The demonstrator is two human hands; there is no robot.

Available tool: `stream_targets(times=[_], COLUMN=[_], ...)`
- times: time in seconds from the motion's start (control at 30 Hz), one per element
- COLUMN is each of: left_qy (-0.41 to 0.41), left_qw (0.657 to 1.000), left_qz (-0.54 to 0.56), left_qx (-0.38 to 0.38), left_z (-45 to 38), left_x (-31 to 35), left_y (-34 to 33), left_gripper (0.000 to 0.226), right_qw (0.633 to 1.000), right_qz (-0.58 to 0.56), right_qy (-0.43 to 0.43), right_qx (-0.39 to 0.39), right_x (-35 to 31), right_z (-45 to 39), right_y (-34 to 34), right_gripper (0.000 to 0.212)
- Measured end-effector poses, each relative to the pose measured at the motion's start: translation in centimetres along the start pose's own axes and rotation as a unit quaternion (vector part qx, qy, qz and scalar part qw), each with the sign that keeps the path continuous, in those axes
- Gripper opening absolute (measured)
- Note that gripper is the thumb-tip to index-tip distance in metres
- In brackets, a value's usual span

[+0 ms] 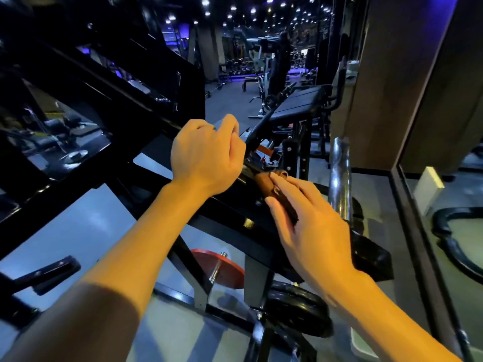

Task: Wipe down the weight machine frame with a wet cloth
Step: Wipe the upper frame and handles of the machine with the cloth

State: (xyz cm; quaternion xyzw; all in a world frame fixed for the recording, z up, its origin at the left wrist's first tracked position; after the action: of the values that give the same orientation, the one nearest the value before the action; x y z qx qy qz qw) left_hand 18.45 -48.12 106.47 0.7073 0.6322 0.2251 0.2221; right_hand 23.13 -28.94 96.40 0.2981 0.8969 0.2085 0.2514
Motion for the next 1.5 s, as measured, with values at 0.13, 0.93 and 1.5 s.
stream_targets(times=[0.13, 0.93, 1.5], left_qy=[-0.003, -0.023, 0.086], left_qw=[1.0, 0.997, 0.988], left_qz=[0.0, -0.067, -0.12], left_qx=[0.008, -0.039, 0.035], left_z=[0.0, -2.8, -4.0], left_x=[0.0, -5.0, -7.7], left_y=[-0.2, 3.8, 3.2], left_gripper=[0.032, 0.057, 0.05], right_qw=[0.999, 0.999, 0.999], right_qz=[0.023, -0.016, -0.029], right_qy=[-0.029, -0.026, -0.021], right_qx=[0.005, -0.034, -0.037], right_x=[2.3, -3.3, -3.6], right_z=[3.2, -5.7, -5.9], right_y=[1.8, -1.8, -1.5], right_gripper=[0.043, 0.035, 0.032])
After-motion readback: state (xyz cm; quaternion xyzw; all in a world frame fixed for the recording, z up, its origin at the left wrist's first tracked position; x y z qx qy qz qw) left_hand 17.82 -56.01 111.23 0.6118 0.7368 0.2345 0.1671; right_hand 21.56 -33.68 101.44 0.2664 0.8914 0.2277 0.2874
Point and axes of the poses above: each hand's wrist, its own z-axis away from the middle knuckle, its own y-axis out of the back of the hand, x = y × z, the point moved 1 cm from there along -z, towards the middle knuckle, and after that the axes turned 9 degrees about y, right-handed, at the moved point
